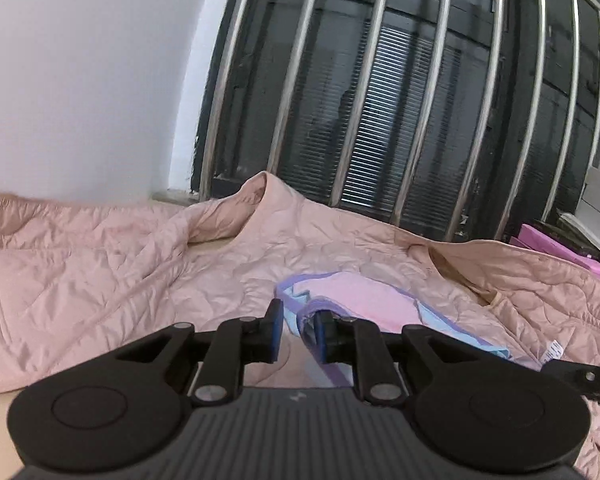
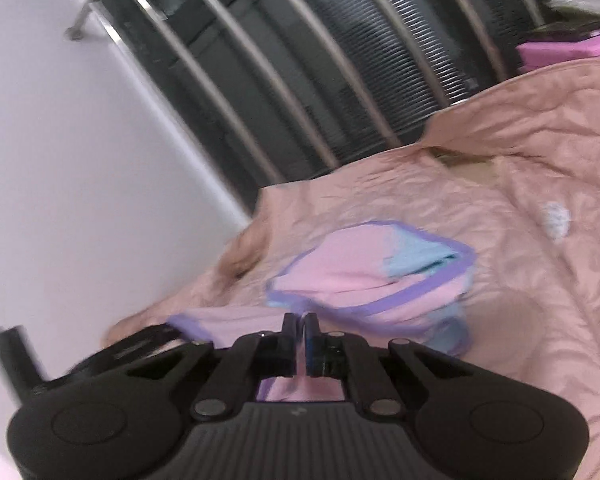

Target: Fold clothes

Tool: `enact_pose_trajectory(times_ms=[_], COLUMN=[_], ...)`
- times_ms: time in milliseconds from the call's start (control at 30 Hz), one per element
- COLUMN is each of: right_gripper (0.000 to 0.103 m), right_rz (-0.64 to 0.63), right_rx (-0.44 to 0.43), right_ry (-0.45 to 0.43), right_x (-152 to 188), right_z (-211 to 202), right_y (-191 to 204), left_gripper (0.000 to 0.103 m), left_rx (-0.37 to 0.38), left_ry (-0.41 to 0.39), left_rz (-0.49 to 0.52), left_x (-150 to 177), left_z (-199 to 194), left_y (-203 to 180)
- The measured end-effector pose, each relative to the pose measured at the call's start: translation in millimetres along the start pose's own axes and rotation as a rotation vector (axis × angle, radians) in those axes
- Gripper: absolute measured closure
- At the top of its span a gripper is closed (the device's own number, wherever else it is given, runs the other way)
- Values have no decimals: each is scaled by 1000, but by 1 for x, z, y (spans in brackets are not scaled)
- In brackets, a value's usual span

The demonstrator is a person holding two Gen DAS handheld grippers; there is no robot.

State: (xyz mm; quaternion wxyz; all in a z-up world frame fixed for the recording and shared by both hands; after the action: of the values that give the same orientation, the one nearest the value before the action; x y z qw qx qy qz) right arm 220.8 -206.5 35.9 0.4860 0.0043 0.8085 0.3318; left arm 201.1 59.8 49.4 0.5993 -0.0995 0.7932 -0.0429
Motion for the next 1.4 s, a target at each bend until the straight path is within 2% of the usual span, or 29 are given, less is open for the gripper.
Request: enact_pose_trajectory(times_ms=[33,100,167,233,267,300,333,367,433,467,500,600,667,733,767,800,867,900,1000,1033,1167,1233,1333,1367,1400], right_gripper=[101,101,101,101,97,95,95,92,67,45,35,36,38,44,61,87,96,96,96,96,96,96,82,77,77], right_rz=[-13,-36,-54,-65,-67,-65,-60,-75,-188,-267,-350,-541,-591,-665,-702,-725,-666,-611,-399,-315,-28,-3,-96,-115,-131], right_rx=[31,91,148,198,212,209,164,82,-90,-129,-147,-111,-118,-74,-39,-2,12,14,49,61,71,149,355,404,418], right_ry=[-26,-88,-150,-182,-165,-140,-97,-38,88,121,151,237,314,354,370,374,337,296,79,33,-1,14,19,30,35], right_x=[0,-4,-9,-13,-14,-14,-14,-12,0,10,20,54,73,91,97,101,90,79,28,15,-13,-12,-7,-7,-6], right_z=[-2,-7,-15,-20,-19,-17,-15,-13,-7,-6,-4,12,22,32,38,42,42,38,13,6,-3,2,7,9,8], right_y=[-1,-4,-9,-15,-18,-20,-18,-11,17,34,50,80,88,91,89,86,79,74,50,36,-29,-49,-60,-61,-60], left_gripper=[84,59,43,32,26,25,25,25,25,25,25,25,25,25,25,25,25,25,22,21,15,15,10,10,10], left_rx=[1,2,13,21,24,19,9,-7,-39,-52,-52,-49,-53,-60,-62,-63,-63,-64,-63,-61,-14,-30,-55,-60,-66], left_ry=[2,8,22,32,36,35,33,31,29,29,36,54,64,72,72,71,61,56,54,57,66,55,55,59,63], left_rz=[3,-3,-19,-28,-30,-31,-30,-30,-35,-48,-66,-119,-133,-133,-130,-127,-125,-125,-131,-132,-88,-20,60,61,62], left_x=[0,-1,-1,-1,-1,0,0,0,-1,-1,-1,-1,-1,0,0,0,-1,-1,-1,0,1,3,6,6,7], left_z=[0,0,2,3,3,3,3,3,4,4,5,7,9,11,11,10,9,8,8,8,9,8,8,9,10], left_y=[-1,0,2,3,3,3,4,5,9,13,17,28,31,32,32,31,30,30,30,30,18,7,-4,-4,-4])
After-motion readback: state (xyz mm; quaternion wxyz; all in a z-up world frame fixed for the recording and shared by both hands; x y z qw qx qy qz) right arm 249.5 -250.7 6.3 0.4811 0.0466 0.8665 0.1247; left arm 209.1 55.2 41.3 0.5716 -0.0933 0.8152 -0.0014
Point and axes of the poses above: each gripper's, at about its wrist camera, not at the fingertips, and z roughly the way its jaws point, y to its left, x to its underside, the point moved 3 cm from there along z, roughly the way its jaws point, and after that the axes turned 5 degrees about -y, right-handed, at the moved point
